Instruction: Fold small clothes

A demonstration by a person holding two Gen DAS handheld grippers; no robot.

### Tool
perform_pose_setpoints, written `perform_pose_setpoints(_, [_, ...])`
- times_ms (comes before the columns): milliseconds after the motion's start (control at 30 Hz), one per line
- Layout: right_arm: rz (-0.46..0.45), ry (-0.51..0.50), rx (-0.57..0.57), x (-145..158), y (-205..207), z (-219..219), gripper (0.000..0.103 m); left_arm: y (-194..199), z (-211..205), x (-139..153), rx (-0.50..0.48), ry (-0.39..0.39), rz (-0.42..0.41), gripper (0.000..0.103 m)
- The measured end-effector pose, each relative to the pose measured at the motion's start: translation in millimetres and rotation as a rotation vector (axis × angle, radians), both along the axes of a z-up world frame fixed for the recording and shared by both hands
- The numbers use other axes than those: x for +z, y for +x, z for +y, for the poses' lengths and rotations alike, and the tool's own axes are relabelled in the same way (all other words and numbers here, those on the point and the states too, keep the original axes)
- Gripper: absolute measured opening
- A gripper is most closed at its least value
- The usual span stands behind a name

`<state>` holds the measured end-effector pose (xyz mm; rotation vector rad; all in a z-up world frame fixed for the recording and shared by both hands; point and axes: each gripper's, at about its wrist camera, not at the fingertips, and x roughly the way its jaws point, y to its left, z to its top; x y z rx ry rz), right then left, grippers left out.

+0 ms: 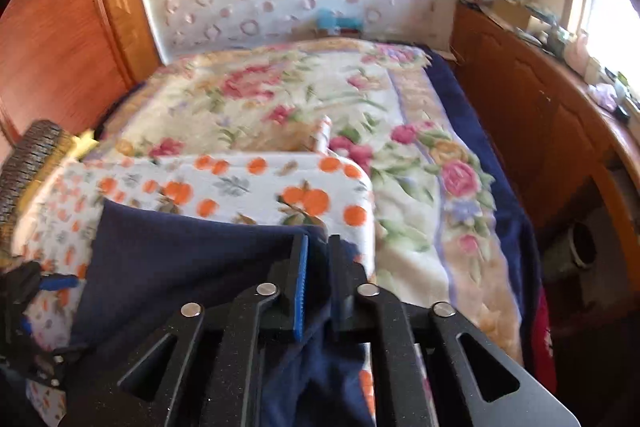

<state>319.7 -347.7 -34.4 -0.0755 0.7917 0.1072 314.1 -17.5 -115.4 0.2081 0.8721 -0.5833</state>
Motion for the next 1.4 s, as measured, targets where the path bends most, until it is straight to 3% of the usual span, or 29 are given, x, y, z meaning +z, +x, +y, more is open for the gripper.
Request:
perform_pose_setpoints(33, [-0.004,0.001,-0.019,0.4,-0.4,-2.8,0.027,-0.6,-1.0,-0.1,0.0,0.0,0.0,0.082])
perform_pose_setpoints(133, [-0.031,-0.009,-0.082,8.5,-10.5,-6.5,0.03,-0.1,0.0,-0.4,0.0,0.0,0.0,0.082])
perform_pose_setpoints(367, [-0.075,0.012,0.095,15.5,-97.4,47.3,0.03,-0.5,0.5,-0.5,-0.001,0.0,-0.001,0.082])
perform_pose_setpoints(567, [-0.014,0.034,0.232,-26.4,-154.9,92.6,0.038,-2.7,5.9,1.8,0.004,-0.002,0.008,0.082])
perform_pose_setpoints(667, [0.021,0.023,0.243,-52.7,-164.2,108.8,0.039,-5.6,16.9,7.0,0.035,-0.018,0.052,0.082])
perform_pose_setpoints(900, [0.039,-0.035,0.295,-80.4,-168.3,127.7,0.044,-47.4,35.1,24.4,0.096,-0.071,0.014,0.082])
perform_pose_setpoints(967, [0.037,-0.04,0.31,-77.6,-171.2,125.9,0.036,-61.9,34.5,24.9,0.1,-0.079,0.014,0.082])
perform_pose_setpoints(1000, [0.031,-0.045,0.322,-77.2,-176.4,125.2,0.017,-68.4,34.6,24.7,0.1,-0.078,0.01,0.082])
perform_pose_setpoints(1033, [0.022,-0.047,0.336,-75.8,-184.6,120.9,0.011,-78.5,33.2,25.0,0.101,-0.077,0.002,0.082])
perform_pose_setpoints(1200, [-0.051,-0.006,0.293,-51.8,-218.6,72.7,0.009,-113.0,23.3,24.2,0.111,-0.079,-0.014,0.082])
perform_pose_setpoints(1400, [-0.093,-0.003,0.145,-66.0,-263.5,31.3,0.009,-151.0,15.3,18.2,0.093,-0.095,0.005,0.082])
